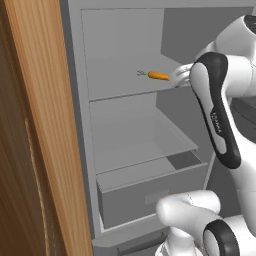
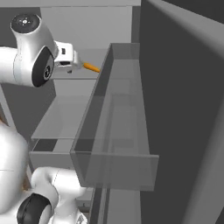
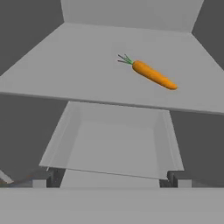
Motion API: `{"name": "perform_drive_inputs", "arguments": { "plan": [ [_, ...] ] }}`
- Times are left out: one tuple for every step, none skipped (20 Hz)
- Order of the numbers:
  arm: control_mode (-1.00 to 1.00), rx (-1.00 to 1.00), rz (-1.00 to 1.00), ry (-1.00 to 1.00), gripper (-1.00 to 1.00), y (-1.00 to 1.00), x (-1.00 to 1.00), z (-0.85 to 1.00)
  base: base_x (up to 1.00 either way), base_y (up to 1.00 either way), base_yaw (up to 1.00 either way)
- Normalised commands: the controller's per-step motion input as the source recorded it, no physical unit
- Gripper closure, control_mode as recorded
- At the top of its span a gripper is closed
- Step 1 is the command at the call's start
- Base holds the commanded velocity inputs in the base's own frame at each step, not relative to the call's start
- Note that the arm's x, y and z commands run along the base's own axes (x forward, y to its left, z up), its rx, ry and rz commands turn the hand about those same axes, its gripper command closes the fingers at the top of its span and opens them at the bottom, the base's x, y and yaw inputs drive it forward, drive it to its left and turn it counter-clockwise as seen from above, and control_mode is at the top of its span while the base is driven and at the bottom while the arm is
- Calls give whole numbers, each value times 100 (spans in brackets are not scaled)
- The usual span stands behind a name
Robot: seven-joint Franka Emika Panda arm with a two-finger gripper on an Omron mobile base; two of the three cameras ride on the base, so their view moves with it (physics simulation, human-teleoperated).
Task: Place the cold items (carrot and eggplant) from the fridge in one tupperware on the dining counter. Place the warm items (kebab skewer and hot dog) in the stove area in another tupperware.
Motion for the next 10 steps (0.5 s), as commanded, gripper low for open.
{"name": "perform_drive_inputs", "arguments": {
  "plan": [
    [-100,-1,0,0,-100,0,70,0,0,0,0],
    [-100,0,0,10,-100,-6,68,0,0,0,0],
    [-100,0,0,7,-100,-14,75,0,0,0,0],
    [-100,0,0,6,-100,-16,82,0,0,0,0],
    [-100,0,3,6,-100,-21,88,0,0,0,0],
    [-100,0,6,6,-100,-22,89,0,0,0,0],
    [-100,0,11,6,-100,-20,91,-2,0,0,0],
    [-100,0,12,8,-100,-24,89,-2,0,0,0],
    [-100,0,12,11,-100,-21,89,-4,0,0,0],
    [-100,0,12,13,-100,-17,88,-4,0,0,0]
  ]
}}
